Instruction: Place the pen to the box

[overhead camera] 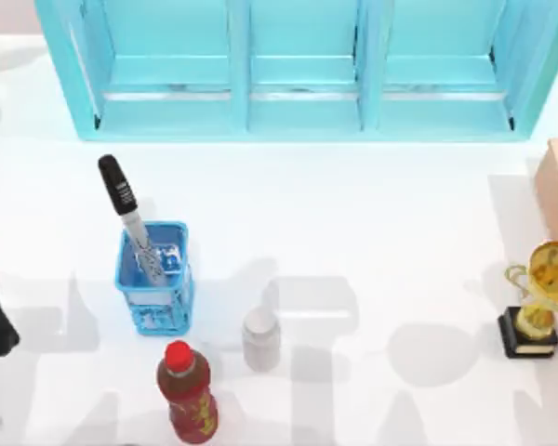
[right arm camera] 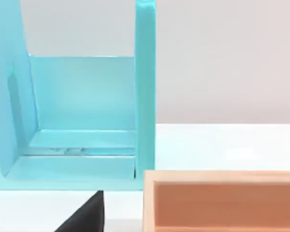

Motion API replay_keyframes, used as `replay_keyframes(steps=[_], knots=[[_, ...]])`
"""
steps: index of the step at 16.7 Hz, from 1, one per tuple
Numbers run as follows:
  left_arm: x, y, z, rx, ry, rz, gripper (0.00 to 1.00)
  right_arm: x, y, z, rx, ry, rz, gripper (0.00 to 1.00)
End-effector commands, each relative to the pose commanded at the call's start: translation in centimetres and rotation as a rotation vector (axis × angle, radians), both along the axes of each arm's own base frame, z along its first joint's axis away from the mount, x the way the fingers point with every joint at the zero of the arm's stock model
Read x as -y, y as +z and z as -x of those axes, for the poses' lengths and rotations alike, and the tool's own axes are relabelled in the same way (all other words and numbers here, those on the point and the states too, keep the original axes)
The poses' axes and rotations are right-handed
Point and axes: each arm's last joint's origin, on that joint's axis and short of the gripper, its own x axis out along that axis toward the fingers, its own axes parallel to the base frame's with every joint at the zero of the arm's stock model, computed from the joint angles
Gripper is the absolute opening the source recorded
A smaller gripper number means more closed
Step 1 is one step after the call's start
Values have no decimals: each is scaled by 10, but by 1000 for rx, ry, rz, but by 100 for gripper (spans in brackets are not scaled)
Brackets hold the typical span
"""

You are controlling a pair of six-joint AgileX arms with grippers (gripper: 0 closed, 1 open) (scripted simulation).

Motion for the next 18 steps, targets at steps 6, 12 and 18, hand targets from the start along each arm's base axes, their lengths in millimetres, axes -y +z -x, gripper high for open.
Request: replay_keyframes(steps=[6,12,18], knots=[[0,0,0,0,0,0,100,-6,16,-3,-25,58,-12,100],[0,0,0,0,0,0,100,-42,67,-37,-151,274,-43,100],[0,0,0,0,0,0,100,-136,95,-103,-334,538,-40,100]])
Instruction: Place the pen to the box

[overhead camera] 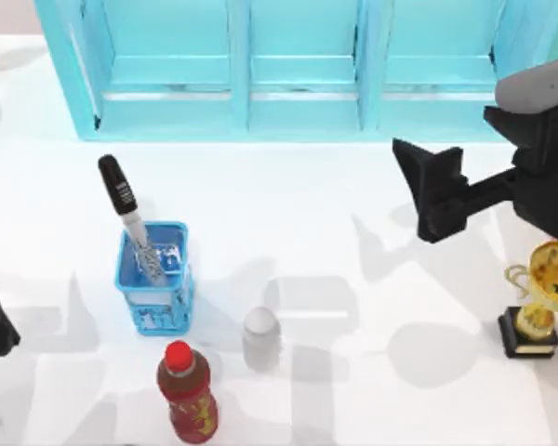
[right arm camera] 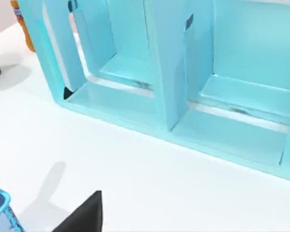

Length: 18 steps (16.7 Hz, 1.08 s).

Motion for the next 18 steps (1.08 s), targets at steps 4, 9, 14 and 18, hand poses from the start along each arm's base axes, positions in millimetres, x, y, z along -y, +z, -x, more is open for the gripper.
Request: replay_keyframes(steps=[4,9,14,18], knots=[[0,0,0,0,0,0,100,-85,-21,-28,-114,159,38,100],[0,0,0,0,0,0,100,-166,-69,-29,-219,294,101,100],[0,0,0,0,0,0,100,-186,-85,-24,-247,328,124,100],[0,0,0,0,0,0,100,-184,-86,-25,-249,324,126,100]])
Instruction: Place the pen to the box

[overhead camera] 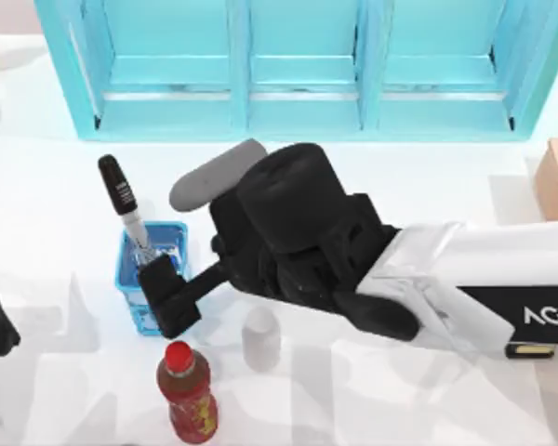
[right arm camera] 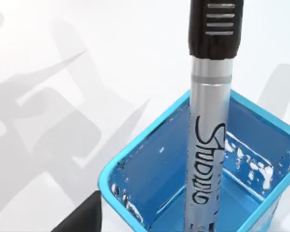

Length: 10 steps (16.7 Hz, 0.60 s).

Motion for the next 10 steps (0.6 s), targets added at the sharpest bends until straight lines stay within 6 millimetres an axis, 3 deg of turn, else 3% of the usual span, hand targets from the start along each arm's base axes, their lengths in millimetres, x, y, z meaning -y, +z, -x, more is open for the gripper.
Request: replay_keyframes(steps=[4,10], knots=[[0,0,0,0,0,0,100,-18,-9,-18,4,-3,-6,100],[0,0,0,0,0,0,100,-58,-45,-47,4,-2,-4,100]])
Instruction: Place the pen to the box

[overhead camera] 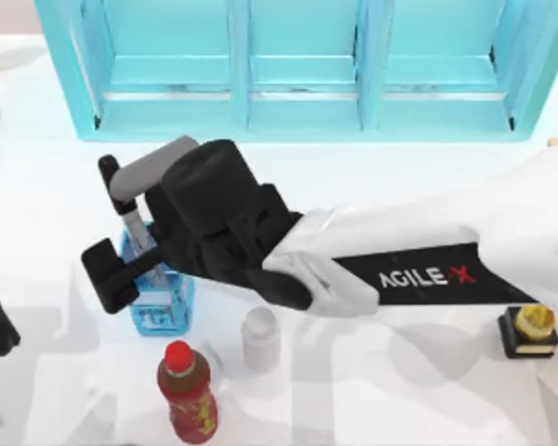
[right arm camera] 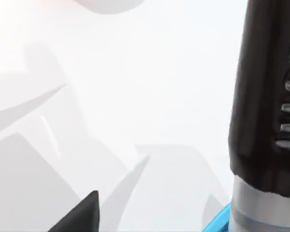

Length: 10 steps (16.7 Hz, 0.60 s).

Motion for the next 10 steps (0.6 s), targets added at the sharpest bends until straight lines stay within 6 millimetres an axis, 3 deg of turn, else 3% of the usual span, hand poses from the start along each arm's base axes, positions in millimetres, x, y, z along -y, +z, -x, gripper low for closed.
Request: replay_keyframes(steps=[10], knots=[[0,0,0,0,0,0,100,-11,-8,-2,-3,6,1,100]])
